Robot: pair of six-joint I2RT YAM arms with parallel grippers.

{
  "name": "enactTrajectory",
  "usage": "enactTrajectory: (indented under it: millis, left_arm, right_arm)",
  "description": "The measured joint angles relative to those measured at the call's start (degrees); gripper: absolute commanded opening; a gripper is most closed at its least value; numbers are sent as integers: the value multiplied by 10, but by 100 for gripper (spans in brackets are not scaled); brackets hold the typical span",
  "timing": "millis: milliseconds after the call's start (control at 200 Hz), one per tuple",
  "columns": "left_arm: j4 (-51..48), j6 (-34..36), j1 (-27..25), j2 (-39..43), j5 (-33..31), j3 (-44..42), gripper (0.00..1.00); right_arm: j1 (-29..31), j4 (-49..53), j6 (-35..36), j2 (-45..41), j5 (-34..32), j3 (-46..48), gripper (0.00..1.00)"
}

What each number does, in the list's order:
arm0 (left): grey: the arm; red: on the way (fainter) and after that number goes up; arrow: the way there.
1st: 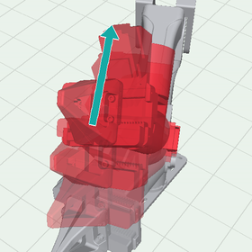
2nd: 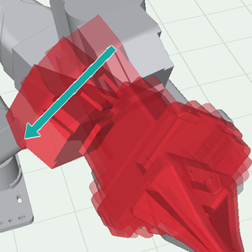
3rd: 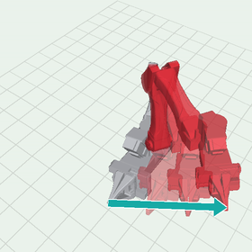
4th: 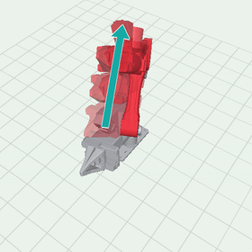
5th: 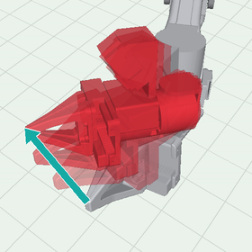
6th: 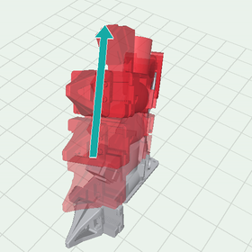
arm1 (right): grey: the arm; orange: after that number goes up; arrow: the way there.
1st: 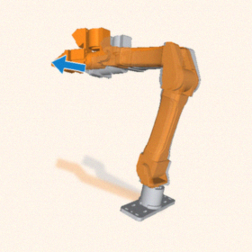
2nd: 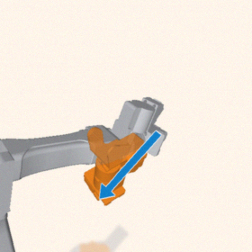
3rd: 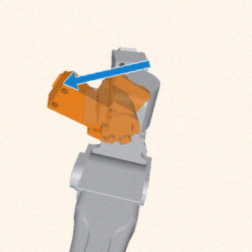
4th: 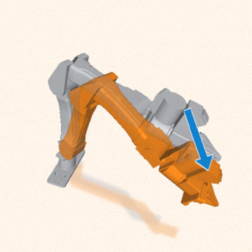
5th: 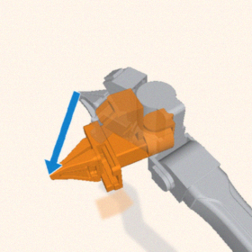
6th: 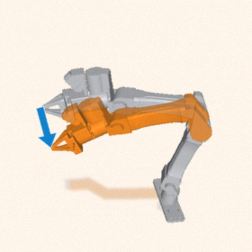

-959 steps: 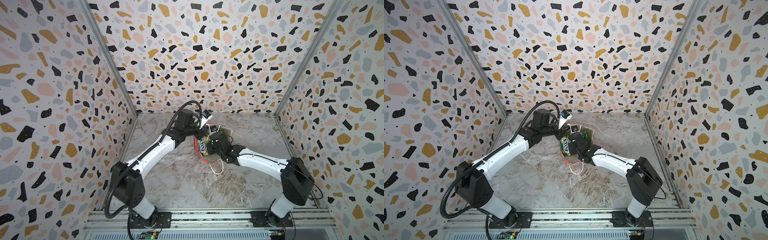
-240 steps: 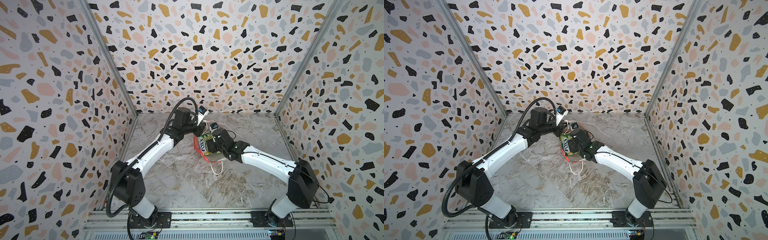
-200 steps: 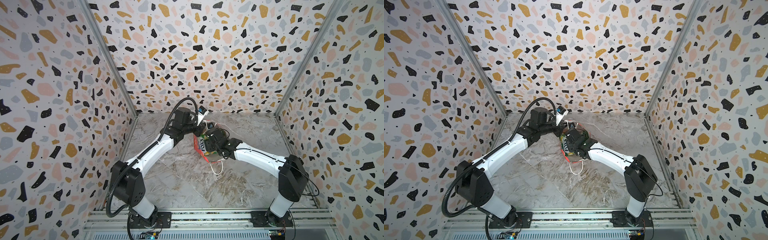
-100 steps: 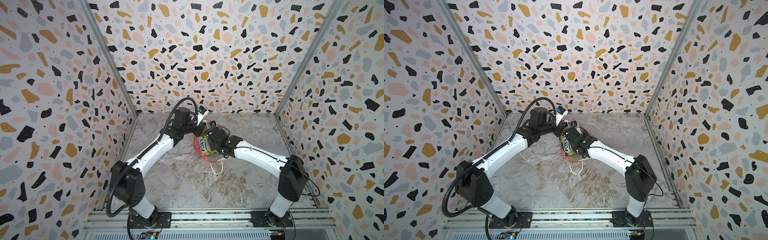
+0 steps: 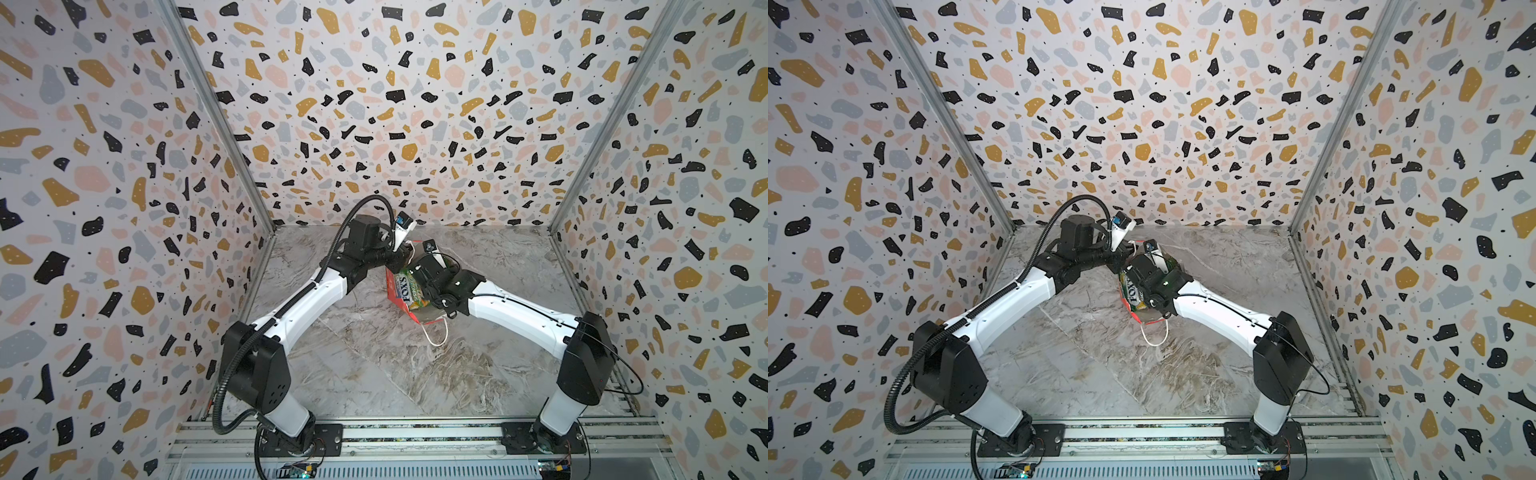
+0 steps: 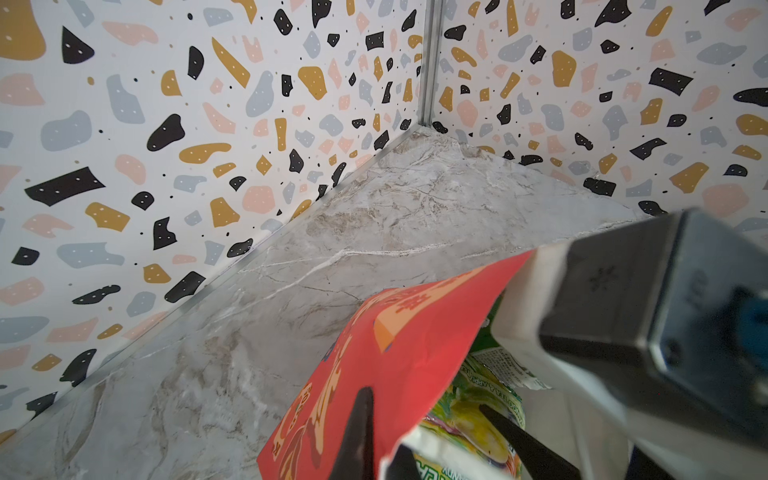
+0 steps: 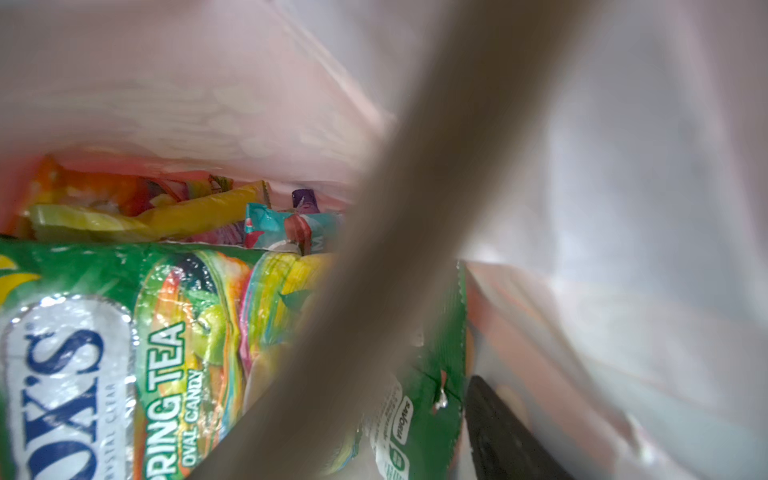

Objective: Take the snacks out of the paper bag

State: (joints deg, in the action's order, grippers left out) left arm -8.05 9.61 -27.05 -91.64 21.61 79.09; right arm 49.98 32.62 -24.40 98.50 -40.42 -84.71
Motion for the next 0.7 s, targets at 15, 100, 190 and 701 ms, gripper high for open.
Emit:
enactTrajectory:
  millis: [15, 100, 190, 701]
  left_arm:
    - [0, 0, 0, 0, 0, 0, 0]
    - [0, 0, 0, 0, 0, -1, 0]
    - [1, 0, 0, 0, 0, -1, 0]
    - [4, -2, 1, 0, -6, -6, 0]
  right_arm:
    - [0, 0, 0, 0, -1, 0, 70]
    - [-3, 0, 0, 0, -1, 0, 71]
    - [-11, -5, -2, 0, 8, 2, 68]
    - [-73, -159, 9, -24, 107, 130, 17]
